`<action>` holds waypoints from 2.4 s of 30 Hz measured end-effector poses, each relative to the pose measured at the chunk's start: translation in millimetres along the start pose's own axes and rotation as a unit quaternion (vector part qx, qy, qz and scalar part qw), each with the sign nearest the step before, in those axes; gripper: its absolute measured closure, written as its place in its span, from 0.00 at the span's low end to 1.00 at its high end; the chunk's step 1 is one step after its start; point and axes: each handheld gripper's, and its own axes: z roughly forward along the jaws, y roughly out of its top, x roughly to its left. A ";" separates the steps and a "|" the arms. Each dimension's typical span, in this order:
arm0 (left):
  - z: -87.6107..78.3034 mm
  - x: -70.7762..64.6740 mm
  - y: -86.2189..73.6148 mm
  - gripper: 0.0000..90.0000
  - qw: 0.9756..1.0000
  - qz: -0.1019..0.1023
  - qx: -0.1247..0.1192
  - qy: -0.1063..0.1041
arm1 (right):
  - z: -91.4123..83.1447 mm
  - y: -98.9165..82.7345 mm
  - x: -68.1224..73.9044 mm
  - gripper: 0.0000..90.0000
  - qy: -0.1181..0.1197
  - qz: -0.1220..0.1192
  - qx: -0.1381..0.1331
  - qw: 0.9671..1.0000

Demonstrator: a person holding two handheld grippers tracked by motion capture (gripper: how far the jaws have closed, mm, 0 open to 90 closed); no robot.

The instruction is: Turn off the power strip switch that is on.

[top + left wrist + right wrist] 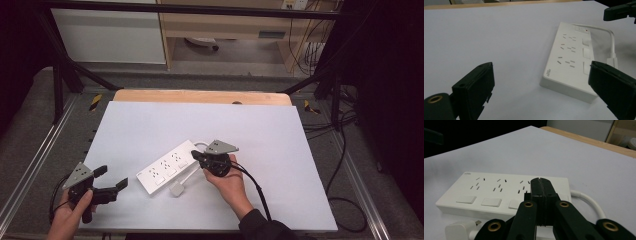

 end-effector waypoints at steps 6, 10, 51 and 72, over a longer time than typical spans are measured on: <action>0.1 0.1 0.0 0.07 1.000 0.002 0.001 0.000 | 3.0 -2.5 2.1 1.00 0.002 0.002 0.003 1.000; 0.1 0.1 0.0 0.07 1.000 0.003 0.001 0.001 | 4.7 -5.4 2.5 1.00 0.003 0.003 0.008 1.000; 0.4 0.1 -0.4 0.07 1.000 0.004 0.004 0.001 | 30.3 -19.3 21.3 1.00 0.025 0.001 0.032 0.999; 0.0 0.4 -0.4 0.07 1.000 0.005 0.003 0.001 | 43.0 -18.3 28.5 1.00 0.029 -0.002 0.034 0.999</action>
